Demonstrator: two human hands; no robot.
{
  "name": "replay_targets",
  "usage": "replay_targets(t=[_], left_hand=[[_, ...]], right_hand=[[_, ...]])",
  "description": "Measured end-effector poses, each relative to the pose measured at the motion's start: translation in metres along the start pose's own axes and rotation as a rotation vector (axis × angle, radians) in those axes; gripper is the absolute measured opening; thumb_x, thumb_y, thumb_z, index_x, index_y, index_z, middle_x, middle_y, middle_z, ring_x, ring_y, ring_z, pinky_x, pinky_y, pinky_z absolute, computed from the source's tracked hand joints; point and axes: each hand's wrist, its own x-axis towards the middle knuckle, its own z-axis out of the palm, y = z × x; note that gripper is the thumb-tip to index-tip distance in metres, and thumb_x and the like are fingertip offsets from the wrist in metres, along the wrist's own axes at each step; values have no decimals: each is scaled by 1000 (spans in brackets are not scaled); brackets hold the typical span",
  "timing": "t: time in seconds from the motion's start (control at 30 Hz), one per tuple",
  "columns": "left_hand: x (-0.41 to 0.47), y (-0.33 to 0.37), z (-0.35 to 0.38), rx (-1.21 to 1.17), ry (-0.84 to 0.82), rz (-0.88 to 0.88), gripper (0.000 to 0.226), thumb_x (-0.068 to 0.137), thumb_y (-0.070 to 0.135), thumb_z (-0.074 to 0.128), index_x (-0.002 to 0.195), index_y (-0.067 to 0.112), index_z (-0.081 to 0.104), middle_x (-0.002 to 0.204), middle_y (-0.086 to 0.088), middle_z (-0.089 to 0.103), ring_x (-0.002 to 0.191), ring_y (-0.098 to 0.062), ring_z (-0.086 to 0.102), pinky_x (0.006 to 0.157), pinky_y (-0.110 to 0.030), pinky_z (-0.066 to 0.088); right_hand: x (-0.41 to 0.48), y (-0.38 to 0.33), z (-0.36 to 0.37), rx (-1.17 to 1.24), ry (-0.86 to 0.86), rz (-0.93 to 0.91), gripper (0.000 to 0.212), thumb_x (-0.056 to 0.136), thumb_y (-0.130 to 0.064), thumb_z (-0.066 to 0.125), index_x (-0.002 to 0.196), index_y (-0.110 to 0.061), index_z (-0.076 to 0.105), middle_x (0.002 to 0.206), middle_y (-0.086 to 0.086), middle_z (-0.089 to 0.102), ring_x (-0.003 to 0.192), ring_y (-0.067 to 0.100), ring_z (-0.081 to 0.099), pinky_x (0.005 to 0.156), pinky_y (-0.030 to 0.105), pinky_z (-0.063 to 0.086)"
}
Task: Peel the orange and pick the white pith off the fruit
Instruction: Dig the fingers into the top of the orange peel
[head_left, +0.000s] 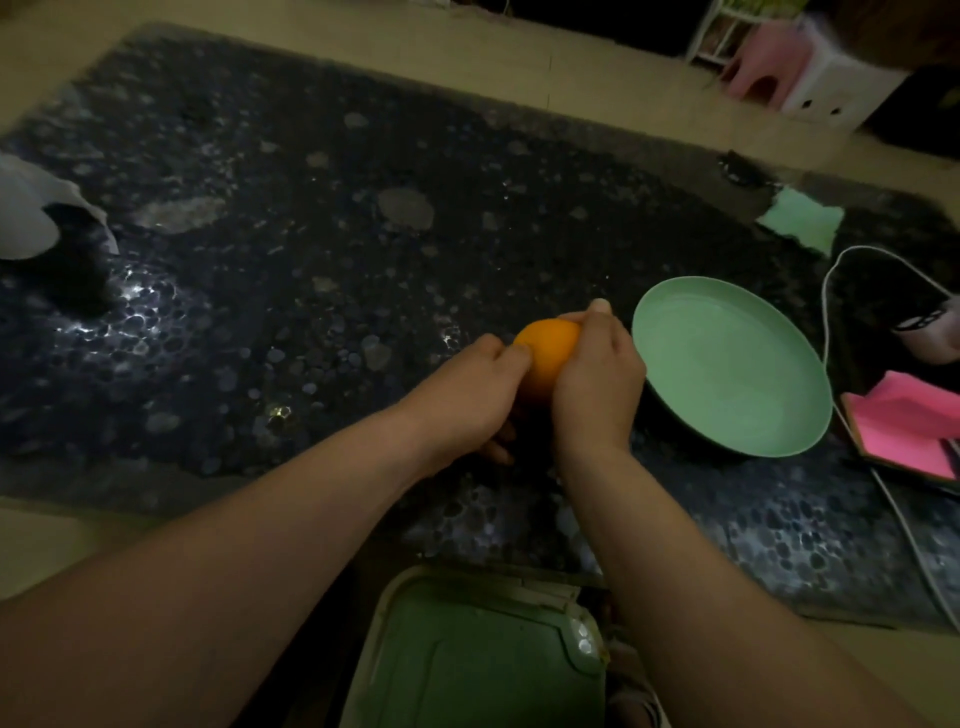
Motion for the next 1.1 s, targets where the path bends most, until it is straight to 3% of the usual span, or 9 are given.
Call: replay_targets(t=[0.17,0.37,0.57,0.77,0.97,1.1], left_hand=[[-4,11,-14,-112,-124,-50,31,109,37,47,119,11,60,113,-21,71,84,-26,69,61,-34,60],[-2,10,-14,15,-151,-136,41,106,42,44,123,11,64,104,-14,71,82,-27,73,55,-29,59],[-3,5,-8,73,-135,-87,33,110,29,36,96,11,60,88,-11,58,68,-21,63,53,-27,56],[-4,3,-3,44,-59,28,29,109,23,36,91,10,55,75,-8,52,55,-18,57,49,-26,49],[-4,8,-7,-40,-123,84,37,113,46,40,95,14,50,81,-6,58,65,-18,59,52,-28,53],[-2,8,-9,-49,-168,52,31,113,37,42,99,12,54,87,-10,65,69,-20,61,55,-30,55]], right_hand=[[2,-7,-5,-28,-40,-64,45,107,-53,44,88,-26,74,90,-4,72,89,14,67,88,48,58],[-3,-4,-9,-133,-49,-334,38,110,-41,49,86,-22,72,78,-8,68,79,3,61,69,24,43],[-9,3,-5,-197,-80,-397,39,108,-39,53,83,-14,68,74,-2,65,76,11,61,70,31,46],[-4,0,-7,-146,-53,-316,38,109,-42,50,84,-20,70,77,-8,67,76,2,61,68,23,44],[5,-11,-11,28,-7,-39,45,109,-49,46,89,-21,74,85,-5,70,81,10,65,72,34,51],[5,-9,-12,14,0,-87,44,108,-50,47,86,-23,74,85,-6,71,83,9,65,77,35,52]])
